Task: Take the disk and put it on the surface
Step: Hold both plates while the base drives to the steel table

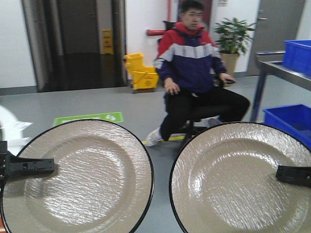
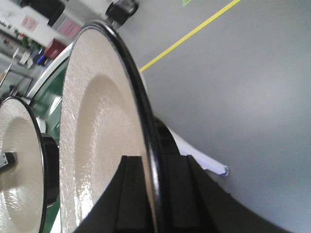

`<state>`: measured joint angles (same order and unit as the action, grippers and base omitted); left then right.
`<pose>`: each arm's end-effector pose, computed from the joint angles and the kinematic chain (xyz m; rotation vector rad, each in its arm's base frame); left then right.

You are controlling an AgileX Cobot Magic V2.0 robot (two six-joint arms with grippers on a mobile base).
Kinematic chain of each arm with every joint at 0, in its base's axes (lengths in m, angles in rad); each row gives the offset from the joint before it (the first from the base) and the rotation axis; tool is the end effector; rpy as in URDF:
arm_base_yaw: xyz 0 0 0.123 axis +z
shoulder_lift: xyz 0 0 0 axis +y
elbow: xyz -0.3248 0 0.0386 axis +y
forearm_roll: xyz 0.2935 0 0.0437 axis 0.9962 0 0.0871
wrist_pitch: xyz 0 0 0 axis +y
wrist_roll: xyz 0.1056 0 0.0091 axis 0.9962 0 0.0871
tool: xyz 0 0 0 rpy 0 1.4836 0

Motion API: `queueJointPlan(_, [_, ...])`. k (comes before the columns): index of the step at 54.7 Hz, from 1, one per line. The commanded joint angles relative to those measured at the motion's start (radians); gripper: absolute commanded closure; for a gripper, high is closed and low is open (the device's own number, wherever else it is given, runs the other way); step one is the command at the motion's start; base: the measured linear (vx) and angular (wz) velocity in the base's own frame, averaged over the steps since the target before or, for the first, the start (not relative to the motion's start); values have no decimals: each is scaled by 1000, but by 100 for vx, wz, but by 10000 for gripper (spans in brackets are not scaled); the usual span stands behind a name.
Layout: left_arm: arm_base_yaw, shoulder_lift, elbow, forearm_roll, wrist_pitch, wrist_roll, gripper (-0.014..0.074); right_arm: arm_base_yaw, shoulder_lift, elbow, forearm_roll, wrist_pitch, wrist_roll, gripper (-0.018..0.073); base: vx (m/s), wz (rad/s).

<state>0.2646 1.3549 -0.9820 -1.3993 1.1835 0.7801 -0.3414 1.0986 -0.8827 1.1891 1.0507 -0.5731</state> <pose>0.3061 -0.0173 0.3550 -0.0282 2.0672 -1.3226 0.2457 0.0033 0.3689 0.2131 2.1148 1.0354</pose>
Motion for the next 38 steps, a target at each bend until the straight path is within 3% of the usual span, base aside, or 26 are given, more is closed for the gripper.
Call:
queueJointPlan(1, [-1, -38, -32, -143, 68, -13, 603, -5, -25, -30, 125, -5, -1, 568, 12, -53])
queueJointPlan(38, [-1, -38, -32, -143, 68, -13, 603, -5, -25, -30, 125, -5, -1, 568, 21, -37])
